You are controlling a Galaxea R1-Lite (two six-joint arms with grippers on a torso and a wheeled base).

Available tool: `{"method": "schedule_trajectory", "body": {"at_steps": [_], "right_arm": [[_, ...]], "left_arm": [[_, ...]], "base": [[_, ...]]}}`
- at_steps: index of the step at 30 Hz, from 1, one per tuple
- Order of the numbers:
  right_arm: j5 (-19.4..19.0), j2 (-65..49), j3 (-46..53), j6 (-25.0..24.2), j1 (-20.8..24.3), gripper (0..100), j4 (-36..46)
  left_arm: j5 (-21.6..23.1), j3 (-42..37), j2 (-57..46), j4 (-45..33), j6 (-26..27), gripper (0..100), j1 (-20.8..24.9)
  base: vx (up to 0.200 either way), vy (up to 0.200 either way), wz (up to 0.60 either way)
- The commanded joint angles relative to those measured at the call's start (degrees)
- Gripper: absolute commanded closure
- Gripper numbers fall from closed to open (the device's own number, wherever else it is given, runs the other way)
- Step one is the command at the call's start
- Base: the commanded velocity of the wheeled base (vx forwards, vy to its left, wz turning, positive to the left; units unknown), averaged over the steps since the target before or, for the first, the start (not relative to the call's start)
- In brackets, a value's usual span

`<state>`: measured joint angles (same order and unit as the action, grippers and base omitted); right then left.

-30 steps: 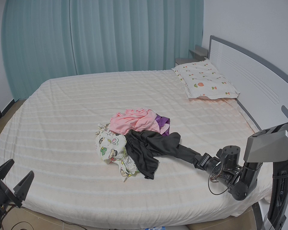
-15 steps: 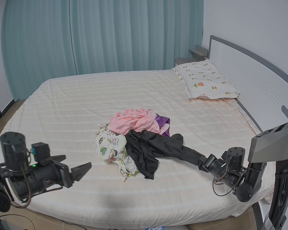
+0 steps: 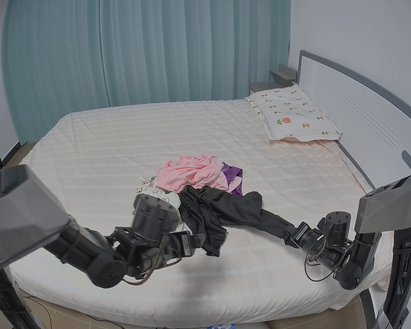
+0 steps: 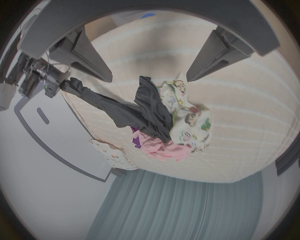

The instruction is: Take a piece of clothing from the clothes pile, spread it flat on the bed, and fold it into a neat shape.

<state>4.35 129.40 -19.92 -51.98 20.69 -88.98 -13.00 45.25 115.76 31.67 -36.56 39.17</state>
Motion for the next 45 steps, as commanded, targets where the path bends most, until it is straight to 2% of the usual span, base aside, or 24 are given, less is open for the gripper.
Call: {"method": "schedule_trajectory", "body": {"at_steps": [1,8,9,14,18,19,20,23,29,31,36,40,45], "right_arm": [[-0.13,0.59,0.06,-0.14,0.32,100,-1.02],[-0.22,0.94,0.06,-0.31,0.23,100,-1.02],[-0.22,1.11,-0.03,-0.31,0.23,100,-1.02],[-0.05,1.73,-0.21,-0.23,0.32,100,-1.02],[-0.05,1.73,-0.21,-0.23,0.32,100,-1.02],[-0.05,1.73,-0.21,-0.23,0.32,100,-1.02],[-0.05,1.73,-0.3,-0.23,0.32,100,-1.02],[-0.05,1.73,-0.3,-0.23,0.41,100,-1.02],[-0.05,2.26,-0.65,-0.31,0.41,100,-1.02],[0.04,2.43,-0.65,-0.31,0.41,100,-1.02],[0.04,2.61,-1.0,-0.31,0.32,100,-1.02],[0.04,2.96,-1.17,-0.23,0.41,100,-1.02],[0.04,3.05,-1.35,-0.31,0.41,100,-1.02]], "left_arm": [[-0.72,6.69,11.94,0.41,-4.05,0,2.14],[0.08,6.52,12.56,0.85,-5.1,0,2.05],[0.43,6.52,12.56,1.11,-6.86,0,1.79],[6.14,7.66,12.56,2.34,-15.38,0,0.91],[7.9,8.01,12.56,2.61,-15.74,0,-0.23],[10.89,9.5,12.38,2.08,-16.35,0,-1.99],[12.03,10.12,12.56,1.73,-16.79,0,-2.78],[13.52,12.93,14.76,0.67,-19.51,0,-4.45],[13.17,20.93,21.44,-1.09,-17.76,0,-4.19],[13.43,26.82,23.28,-6.36,-17.23,0,-4.1],[13.87,32.53,24.25,-16.38,-16.88,0,-4.1],[14.31,32.97,24.42,-16.82,-16.79,0,-4.1],[14.14,35.17,27.06,-16.73,-13.36,0,-4.01]], "base": [[0.0,0.0,0.0],[0.0,0.0,0.0],[0.0,0.0,0.0],[0.0,0.0,0.0],[0.0,0.0,0.0],[0.0,0.0,0.0],[0.0,0.0,0.0],[0.0,0.0,0.0],[0.0,0.0,0.0],[0.0,0.0,0.0],[0.0,0.0,0.0],[0.0,0.0,0.0],[0.0,0.0,0.0]]}}
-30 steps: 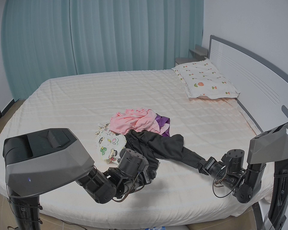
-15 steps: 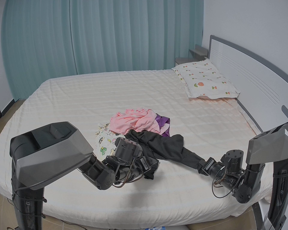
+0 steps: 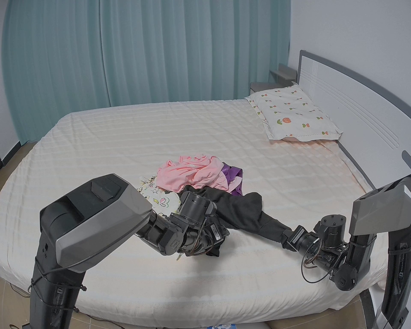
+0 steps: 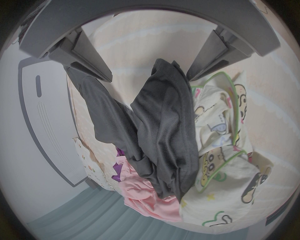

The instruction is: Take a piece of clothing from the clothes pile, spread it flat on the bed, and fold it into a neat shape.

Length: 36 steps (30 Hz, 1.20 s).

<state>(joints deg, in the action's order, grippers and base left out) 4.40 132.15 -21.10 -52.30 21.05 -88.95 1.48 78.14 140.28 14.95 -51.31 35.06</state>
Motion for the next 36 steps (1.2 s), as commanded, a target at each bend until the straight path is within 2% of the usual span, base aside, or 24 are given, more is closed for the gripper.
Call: {"method": "schedule_trajectory", "body": {"at_steps": [1,4,10,11,16,21,26,31,36], "right_arm": [[-0.01,0.31,-0.17,0.0,0.04,100,-1.05],[-0.01,0.48,-0.17,0.0,0.04,100,-1.05],[-0.09,0.57,-0.34,0.0,0.04,100,-1.05],[-0.09,0.57,-0.26,0.0,0.04,100,-1.05],[-0.09,0.48,-0.26,-0.26,0.04,100,-1.05],[-0.36,-1.45,0.01,-4.04,0.3,100,-1.05],[-0.8,-5.06,0.1,-5.18,1.01,100,-1.05],[-0.8,-11.38,-0.34,-4.57,1.53,100,-1.05],[-2.73,-18.68,-4.91,-1.14,1.36,100,-1.05]], "left_arm": [[-0.51,3.25,3.34,-0.09,1.48,0,0.18],[-1.48,5.71,5.09,-0.09,1.48,0,0.8],[-6.22,9.66,8.35,0.08,1.83,0,0.89],[-6.48,9.66,8.35,0.0,1.74,100,0.89],[-6.05,6.85,7.47,0.0,1.21,100,0.8],[-2.09,-0.01,0.26,0.7,-2.13,100,-0.17],[1.51,-7.74,-9.32,2.28,-4.85,100,-0.78],[1.86,-15.39,-20.92,7.03,-5.64,100,-0.87],[0.55,-17.23,-28.92,8.87,-5.64,100,-1.66]], "base": [[0.0,0.0,0.0],[0.0,0.0,0.0],[0.0,0.0,0.0],[0.0,0.0,0.0],[0.0,0.0,0.0],[0.0,0.0,0.0],[0.0,0.0,0.0],[0.0,0.0,0.0],[0.0,0.0,0.0]]}}
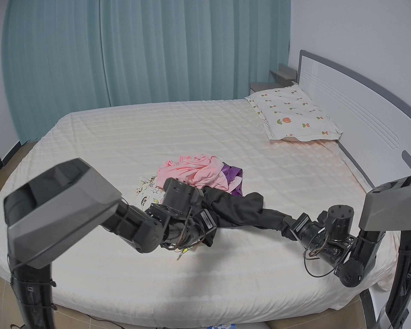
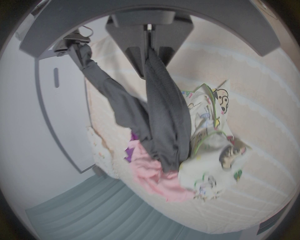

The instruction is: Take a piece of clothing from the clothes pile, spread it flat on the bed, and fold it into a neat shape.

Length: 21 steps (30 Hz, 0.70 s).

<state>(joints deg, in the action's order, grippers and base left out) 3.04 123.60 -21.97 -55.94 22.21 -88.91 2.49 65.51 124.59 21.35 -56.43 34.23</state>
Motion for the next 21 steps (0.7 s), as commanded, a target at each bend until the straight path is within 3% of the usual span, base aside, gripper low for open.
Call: {"method": "schedule_trajectory", "body": {"at_steps": [1,7,12,21], "right_arm": [[-2.42,-13.91,-6.95,5.23,0.29,100,-0.92],[-5.67,-22.88,-15.91,12.88,1.17,100,5.94],[-6.55,-24.37,-18.29,12.88,2.49,100,11.83],[-6.38,-12.42,-14.77,11.65,10.04,100,7.96]], "left_arm": [[-2.66,-4.43,-16.92,2.65,-0.52,100,-2.24],[-5.74,-4.78,-26.77,3.18,-0.26,100,-6.63],[-5.3,-10.32,-32.13,3.09,0.09,100,-8.22],[-3.89,-21.04,-29.49,3.62,-1.75,100,-6.63]], "base": [[0.0,0.0,0.0],[0.0,0.0,0.0],[0.0,0.0,0.0],[0.0,0.0,0.0]]}}
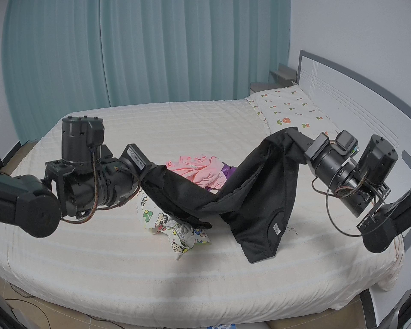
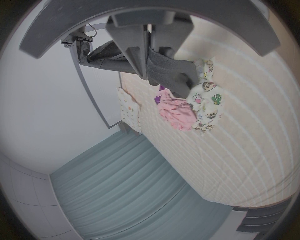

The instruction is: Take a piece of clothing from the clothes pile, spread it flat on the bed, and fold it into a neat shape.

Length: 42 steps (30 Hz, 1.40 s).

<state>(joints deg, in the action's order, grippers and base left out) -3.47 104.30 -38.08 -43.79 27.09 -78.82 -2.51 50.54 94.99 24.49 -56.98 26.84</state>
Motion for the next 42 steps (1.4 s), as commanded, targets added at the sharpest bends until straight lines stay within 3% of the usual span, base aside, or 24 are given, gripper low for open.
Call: {"method": "schedule_trajectory", "body": {"at_steps": [1,12,17,33,42], "right_arm": [[0.13,7.14,1.26,-0.51,5.34,100,-2.56],[0.75,6.79,3.98,-0.68,2.88,100,-4.85],[0.84,7.93,4.16,-1.56,2.88,100,-4.85],[1.45,6.26,4.42,-1.48,4.03,100,-4.94],[2.6,4.42,3.81,-0.33,6.49,100,-5.64]], "left_arm": [[1.28,-6.33,0.11,0.56,-1.38,100,0.75],[3.83,-12.93,-0.42,5.66,-3.93,100,0.84],[6.91,-14.77,0.11,7.33,-5.07,100,0.75],[7.17,-15.47,-0.51,7.59,-5.25,100,0.4],[7.17,-15.39,-3.49,7.59,-6.13,100,0.05]], "base": [[0.0,0.0,0.0],[0.0,0.0,0.0],[-0.2,0.0,0.0],[-0.013,0.0,0.0],[0.0,0.2,0.0]]}}
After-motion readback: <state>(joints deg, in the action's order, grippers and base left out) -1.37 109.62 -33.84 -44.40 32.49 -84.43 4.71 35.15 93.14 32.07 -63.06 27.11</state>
